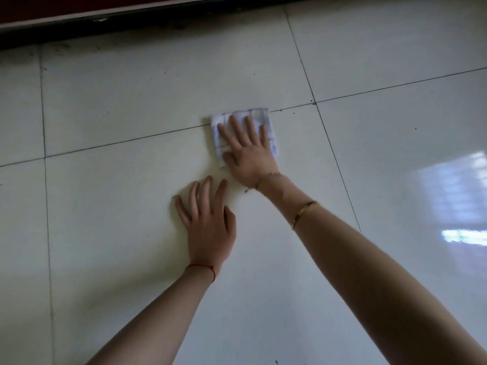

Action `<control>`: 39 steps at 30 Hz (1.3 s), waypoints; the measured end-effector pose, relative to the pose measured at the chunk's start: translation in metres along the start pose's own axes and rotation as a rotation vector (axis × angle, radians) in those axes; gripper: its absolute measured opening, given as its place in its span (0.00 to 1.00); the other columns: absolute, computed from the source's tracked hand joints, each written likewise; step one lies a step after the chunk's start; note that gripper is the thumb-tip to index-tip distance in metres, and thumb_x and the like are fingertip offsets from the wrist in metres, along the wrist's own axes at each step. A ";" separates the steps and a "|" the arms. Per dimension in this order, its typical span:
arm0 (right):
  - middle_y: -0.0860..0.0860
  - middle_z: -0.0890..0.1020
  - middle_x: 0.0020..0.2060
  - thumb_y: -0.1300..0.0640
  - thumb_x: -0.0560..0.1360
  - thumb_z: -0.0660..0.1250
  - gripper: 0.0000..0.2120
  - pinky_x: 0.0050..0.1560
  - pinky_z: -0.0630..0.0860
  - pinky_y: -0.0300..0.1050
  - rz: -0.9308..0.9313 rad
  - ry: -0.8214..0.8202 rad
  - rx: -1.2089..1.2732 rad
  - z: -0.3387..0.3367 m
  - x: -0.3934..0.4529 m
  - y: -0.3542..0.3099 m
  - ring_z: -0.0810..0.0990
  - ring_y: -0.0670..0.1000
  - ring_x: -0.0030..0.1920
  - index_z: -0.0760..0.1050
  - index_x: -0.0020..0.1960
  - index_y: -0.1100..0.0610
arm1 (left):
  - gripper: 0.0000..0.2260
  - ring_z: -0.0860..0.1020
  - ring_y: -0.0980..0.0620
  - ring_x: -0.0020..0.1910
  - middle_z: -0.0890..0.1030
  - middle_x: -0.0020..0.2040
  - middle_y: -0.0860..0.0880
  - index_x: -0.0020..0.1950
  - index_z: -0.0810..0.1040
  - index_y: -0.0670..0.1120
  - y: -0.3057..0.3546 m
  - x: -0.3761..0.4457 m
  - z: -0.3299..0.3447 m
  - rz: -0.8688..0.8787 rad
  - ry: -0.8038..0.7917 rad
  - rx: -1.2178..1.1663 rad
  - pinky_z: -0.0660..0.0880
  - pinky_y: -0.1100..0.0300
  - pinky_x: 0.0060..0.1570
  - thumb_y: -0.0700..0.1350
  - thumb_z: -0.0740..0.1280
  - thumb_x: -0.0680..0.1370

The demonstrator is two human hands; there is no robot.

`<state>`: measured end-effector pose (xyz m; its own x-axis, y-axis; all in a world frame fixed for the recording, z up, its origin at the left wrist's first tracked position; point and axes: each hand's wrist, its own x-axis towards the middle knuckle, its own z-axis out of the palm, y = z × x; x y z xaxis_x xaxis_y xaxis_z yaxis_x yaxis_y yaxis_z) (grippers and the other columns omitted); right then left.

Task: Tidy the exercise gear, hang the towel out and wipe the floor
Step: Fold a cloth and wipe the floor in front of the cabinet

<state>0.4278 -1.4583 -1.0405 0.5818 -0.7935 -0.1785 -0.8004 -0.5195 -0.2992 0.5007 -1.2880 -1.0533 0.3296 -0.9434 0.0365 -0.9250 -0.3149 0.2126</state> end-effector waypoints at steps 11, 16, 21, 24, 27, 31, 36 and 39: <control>0.51 0.43 0.78 0.46 0.80 0.47 0.29 0.75 0.36 0.60 0.486 0.067 0.054 -0.019 -0.105 0.099 0.38 0.57 0.77 0.43 0.78 0.46 | 0.22 0.63 0.39 0.74 0.68 0.74 0.44 0.72 0.70 0.47 0.001 0.000 0.001 0.013 0.049 -0.061 0.51 0.33 0.73 0.45 0.59 0.77; 0.50 0.42 0.78 0.42 0.76 0.41 0.31 0.75 0.36 0.61 0.406 0.026 0.035 -0.007 -0.142 0.065 0.37 0.57 0.77 0.42 0.78 0.45 | 0.22 0.64 0.36 0.73 0.67 0.73 0.41 0.73 0.68 0.45 0.004 -0.001 0.004 0.021 -0.006 0.002 0.54 0.30 0.70 0.45 0.58 0.79; 0.50 0.45 0.78 0.45 0.79 0.47 0.30 0.75 0.40 0.62 0.189 0.015 0.024 0.022 -0.189 0.005 0.38 0.58 0.77 0.46 0.79 0.48 | 0.23 0.62 0.37 0.74 0.66 0.75 0.42 0.75 0.65 0.46 0.002 -0.004 0.001 0.028 -0.038 -0.033 0.56 0.30 0.69 0.44 0.59 0.79; 0.51 0.46 0.78 0.47 0.81 0.50 0.28 0.75 0.41 0.62 0.131 0.031 0.013 0.035 -0.225 -0.009 0.38 0.58 0.77 0.46 0.79 0.48 | 0.23 0.62 0.38 0.75 0.65 0.75 0.42 0.76 0.64 0.48 -0.003 -0.013 -0.002 0.044 -0.059 -0.058 0.56 0.31 0.70 0.45 0.59 0.80; 0.51 0.46 0.78 0.46 0.81 0.48 0.28 0.75 0.42 0.62 0.131 0.034 -0.007 0.039 -0.258 -0.003 0.39 0.58 0.77 0.45 0.79 0.48 | 0.23 0.61 0.39 0.75 0.63 0.76 0.43 0.76 0.63 0.49 -0.011 -0.029 -0.005 0.068 -0.083 -0.047 0.56 0.32 0.71 0.47 0.54 0.80; 0.49 0.44 0.78 0.44 0.79 0.46 0.29 0.75 0.41 0.60 0.282 0.030 0.018 0.029 -0.272 0.021 0.37 0.56 0.77 0.44 0.79 0.47 | 0.24 0.60 0.40 0.76 0.62 0.77 0.44 0.76 0.63 0.49 -0.022 -0.043 -0.009 0.086 -0.128 -0.028 0.56 0.32 0.71 0.47 0.55 0.79; 0.51 0.40 0.78 0.43 0.78 0.44 0.30 0.75 0.36 0.59 0.556 0.044 0.078 0.011 -0.239 0.058 0.36 0.56 0.77 0.41 0.78 0.46 | 0.25 0.58 0.41 0.77 0.62 0.77 0.45 0.76 0.64 0.50 -0.046 -0.053 -0.021 0.061 -0.137 -0.036 0.56 0.32 0.70 0.49 0.53 0.78; 0.51 0.39 0.78 0.48 0.81 0.50 0.30 0.74 0.34 0.61 0.693 0.052 0.135 -0.003 -0.197 0.063 0.34 0.57 0.76 0.40 0.78 0.46 | 0.25 0.58 0.42 0.77 0.61 0.77 0.45 0.76 0.63 0.51 -0.071 -0.057 -0.028 0.004 -0.129 -0.016 0.55 0.32 0.71 0.50 0.51 0.78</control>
<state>0.2623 -1.3352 -1.0217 -0.0656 -0.9432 -0.3256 -0.9570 0.1518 -0.2470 0.5531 -1.2089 -1.0436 0.2975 -0.9506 -0.0881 -0.9230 -0.3100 0.2278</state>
